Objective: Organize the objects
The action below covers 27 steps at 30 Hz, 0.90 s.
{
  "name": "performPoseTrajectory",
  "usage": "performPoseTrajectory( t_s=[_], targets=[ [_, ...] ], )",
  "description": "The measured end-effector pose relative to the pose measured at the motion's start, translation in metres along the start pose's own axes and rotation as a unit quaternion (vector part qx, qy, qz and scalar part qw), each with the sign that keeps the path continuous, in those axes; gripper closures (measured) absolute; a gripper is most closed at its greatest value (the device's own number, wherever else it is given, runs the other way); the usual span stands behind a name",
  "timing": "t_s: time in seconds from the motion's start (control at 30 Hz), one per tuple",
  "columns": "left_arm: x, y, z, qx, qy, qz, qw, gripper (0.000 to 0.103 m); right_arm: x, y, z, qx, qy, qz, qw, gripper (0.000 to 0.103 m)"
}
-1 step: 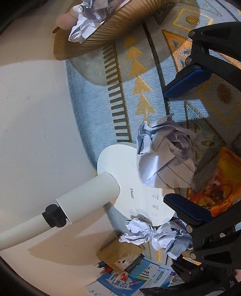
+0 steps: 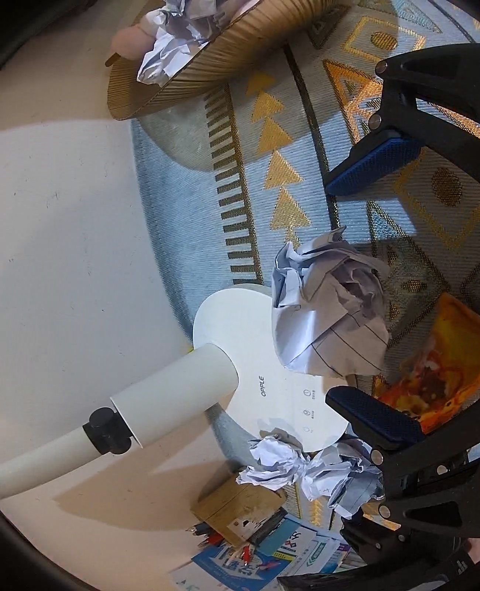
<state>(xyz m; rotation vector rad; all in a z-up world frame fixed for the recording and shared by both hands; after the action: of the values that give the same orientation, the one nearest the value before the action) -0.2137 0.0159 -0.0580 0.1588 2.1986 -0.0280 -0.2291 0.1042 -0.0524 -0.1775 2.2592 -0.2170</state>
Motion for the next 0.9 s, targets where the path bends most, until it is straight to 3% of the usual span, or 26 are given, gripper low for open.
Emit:
performPoseTrajectory(
  t_s=[0.27,0.9],
  targets=[
    [-0.0015,-0.0003,0.0015,0.000,0.000,0.000,1.0000,0.000,-0.0011,0.0033,-0.0036,0.019,0.008,-0.026,0.999,0.000],
    [-0.0014,0.0004,0.0008,0.001,0.000,0.001,1.0000,0.000,-0.0027,0.0053,-0.0025,0.026,0.011,-0.039,0.999,0.000]
  ],
)
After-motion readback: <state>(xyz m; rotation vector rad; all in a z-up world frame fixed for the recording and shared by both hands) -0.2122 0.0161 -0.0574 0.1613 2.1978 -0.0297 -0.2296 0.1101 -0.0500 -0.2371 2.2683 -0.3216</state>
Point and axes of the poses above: each gripper's, at about its wrist camera, not at the fingertips, and x roughly the way its jaws point, y to its right, z to its underside, the point moved 6 cm from there along x, roughly the way its jaws point, and after that the axes turned 2 degrees about z, right-handed, at the moved point
